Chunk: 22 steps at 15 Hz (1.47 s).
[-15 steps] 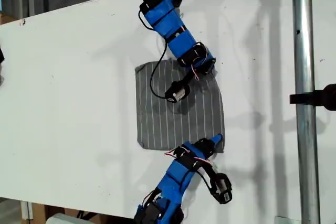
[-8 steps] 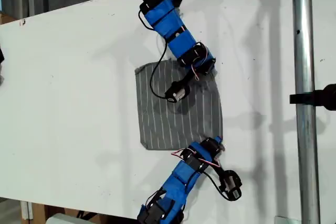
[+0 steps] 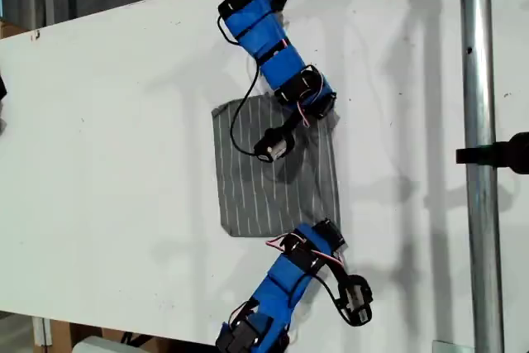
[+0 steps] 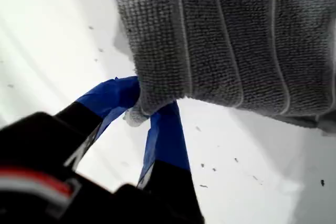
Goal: Grasp corners of a towel and fold twice.
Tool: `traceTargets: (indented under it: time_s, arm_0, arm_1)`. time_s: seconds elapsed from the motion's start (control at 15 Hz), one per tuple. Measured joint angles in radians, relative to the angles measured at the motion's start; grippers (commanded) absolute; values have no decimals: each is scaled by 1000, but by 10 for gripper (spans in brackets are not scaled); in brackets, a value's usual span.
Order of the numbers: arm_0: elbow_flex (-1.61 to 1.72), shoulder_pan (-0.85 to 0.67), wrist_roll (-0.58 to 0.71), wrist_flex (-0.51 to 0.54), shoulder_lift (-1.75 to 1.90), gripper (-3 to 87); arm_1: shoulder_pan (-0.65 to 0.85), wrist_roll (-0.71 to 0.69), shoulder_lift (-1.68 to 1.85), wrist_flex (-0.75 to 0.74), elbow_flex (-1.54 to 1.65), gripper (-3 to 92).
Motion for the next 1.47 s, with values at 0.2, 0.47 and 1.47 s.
traceTargets:
  time_s: [0.2,0.47,1.47]
  arm_0:
    - [-152,11,115,132,109,-29]
    - [-149,-8,135,135,189,-29]
    - [210,-859,385,84,408,-29]
  arm_1:
    - [-81,-66,183,29,-86,-1]
    - [-63,-114,261,-3,-74,-1]
    - [927,-666,537,92,218,-1]
